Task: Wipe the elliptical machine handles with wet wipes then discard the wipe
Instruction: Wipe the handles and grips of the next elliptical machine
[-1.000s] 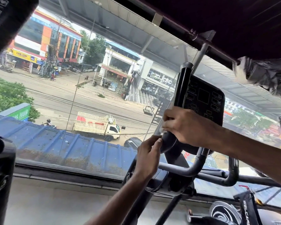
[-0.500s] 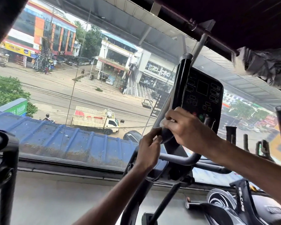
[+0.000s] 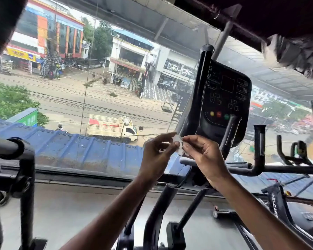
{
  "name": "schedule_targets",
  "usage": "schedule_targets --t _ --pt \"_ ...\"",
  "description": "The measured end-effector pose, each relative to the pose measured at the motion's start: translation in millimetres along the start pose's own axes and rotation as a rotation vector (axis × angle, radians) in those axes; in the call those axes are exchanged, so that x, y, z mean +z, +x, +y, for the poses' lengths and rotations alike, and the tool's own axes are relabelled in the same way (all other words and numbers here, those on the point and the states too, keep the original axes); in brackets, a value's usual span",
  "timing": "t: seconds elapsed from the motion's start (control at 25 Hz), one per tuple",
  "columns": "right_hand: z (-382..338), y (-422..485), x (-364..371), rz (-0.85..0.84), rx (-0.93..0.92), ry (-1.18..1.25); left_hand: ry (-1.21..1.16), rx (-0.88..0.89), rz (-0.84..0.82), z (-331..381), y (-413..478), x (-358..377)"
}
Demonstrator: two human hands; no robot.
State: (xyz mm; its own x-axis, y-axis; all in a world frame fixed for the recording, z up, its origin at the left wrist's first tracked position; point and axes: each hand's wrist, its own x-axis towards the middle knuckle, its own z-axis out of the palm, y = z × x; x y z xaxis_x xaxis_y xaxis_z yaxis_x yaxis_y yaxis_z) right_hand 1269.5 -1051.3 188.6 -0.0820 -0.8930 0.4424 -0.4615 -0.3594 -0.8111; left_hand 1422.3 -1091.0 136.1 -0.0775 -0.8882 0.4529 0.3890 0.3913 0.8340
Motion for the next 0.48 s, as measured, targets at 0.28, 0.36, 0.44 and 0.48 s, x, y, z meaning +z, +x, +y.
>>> schedule_targets --t 0.28,0.36,0.44,0.48 --pt "19 -19 -5 0.002 -0.028 -0.051 -0.038 -0.132 -0.003 -2 -16 0" --pt "24 -20 -4 0.023 -0.07 -0.093 -0.025 -0.144 -0.021 -2 -20 1" --pt "24 -22 -3 0.05 -0.002 -0.006 -0.005 -0.151 -0.021 -4 -24 0" --pt "23 -23 -3 0.069 0.073 0.072 -0.009 -0.155 -0.015 -5 -27 0"
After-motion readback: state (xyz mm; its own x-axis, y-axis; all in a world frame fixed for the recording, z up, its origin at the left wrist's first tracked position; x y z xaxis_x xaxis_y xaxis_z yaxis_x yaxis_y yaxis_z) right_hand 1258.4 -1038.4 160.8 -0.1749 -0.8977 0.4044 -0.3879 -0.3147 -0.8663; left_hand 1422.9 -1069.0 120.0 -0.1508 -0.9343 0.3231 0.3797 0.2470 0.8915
